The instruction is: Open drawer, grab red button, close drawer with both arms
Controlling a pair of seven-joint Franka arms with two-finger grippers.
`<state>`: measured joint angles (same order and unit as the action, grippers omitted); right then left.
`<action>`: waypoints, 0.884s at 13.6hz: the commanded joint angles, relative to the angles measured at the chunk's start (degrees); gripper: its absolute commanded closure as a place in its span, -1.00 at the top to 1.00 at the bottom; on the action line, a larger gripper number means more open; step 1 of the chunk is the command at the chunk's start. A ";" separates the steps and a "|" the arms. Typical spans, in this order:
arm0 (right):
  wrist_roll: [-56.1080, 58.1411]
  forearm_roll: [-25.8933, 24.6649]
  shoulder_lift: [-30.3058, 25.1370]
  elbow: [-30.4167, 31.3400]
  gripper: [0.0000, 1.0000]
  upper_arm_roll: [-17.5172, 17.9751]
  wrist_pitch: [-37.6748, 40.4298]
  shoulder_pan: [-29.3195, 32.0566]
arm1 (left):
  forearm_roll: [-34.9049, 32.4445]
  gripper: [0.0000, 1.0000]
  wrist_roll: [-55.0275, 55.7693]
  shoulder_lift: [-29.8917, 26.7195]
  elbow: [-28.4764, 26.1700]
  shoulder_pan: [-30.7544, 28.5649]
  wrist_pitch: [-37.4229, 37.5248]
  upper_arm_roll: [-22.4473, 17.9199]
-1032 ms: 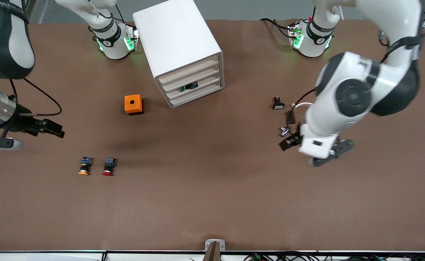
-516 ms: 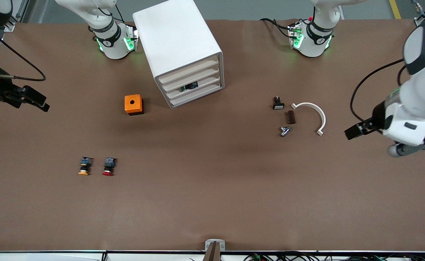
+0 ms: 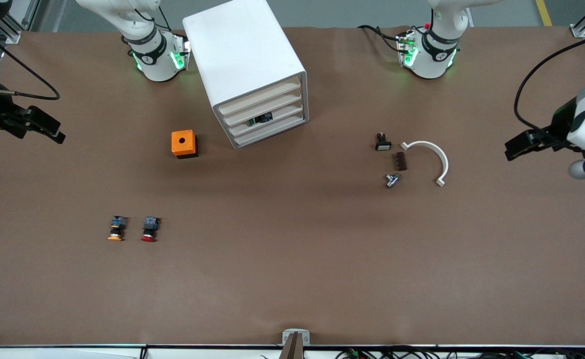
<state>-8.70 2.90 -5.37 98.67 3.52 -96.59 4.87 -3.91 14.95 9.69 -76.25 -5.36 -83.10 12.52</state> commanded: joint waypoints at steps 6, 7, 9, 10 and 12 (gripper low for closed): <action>2.71 -0.96 0.27 -3.12 1.00 3.51 -0.36 3.48 | 2.85 0.99 -4.31 -15.14 -18.41 4.13 -4.52 -5.93; 2.90 -1.92 0.45 -4.09 1.00 3.60 -0.18 3.39 | 2.85 0.99 -4.31 -15.14 -18.41 4.13 -4.35 -5.84; 2.90 -3.68 0.45 -4.19 1.00 3.60 0.08 2.78 | 2.85 0.99 -4.40 -15.92 -18.93 4.05 -3.65 -5.75; 2.81 -3.69 0.36 -4.36 1.00 3.68 1.30 2.60 | 2.76 0.99 -4.49 -17.06 -20.24 4.05 -3.56 -5.75; 2.11 -3.60 0.45 -4.72 1.00 3.77 4.12 2.60 | 2.76 0.99 -4.49 -18.74 -22.10 4.13 -3.99 -5.66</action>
<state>-6.38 0.35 -5.39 95.34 6.33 -94.86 6.73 -1.90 11.28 -5.71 -94.88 -1.21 -85.93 6.90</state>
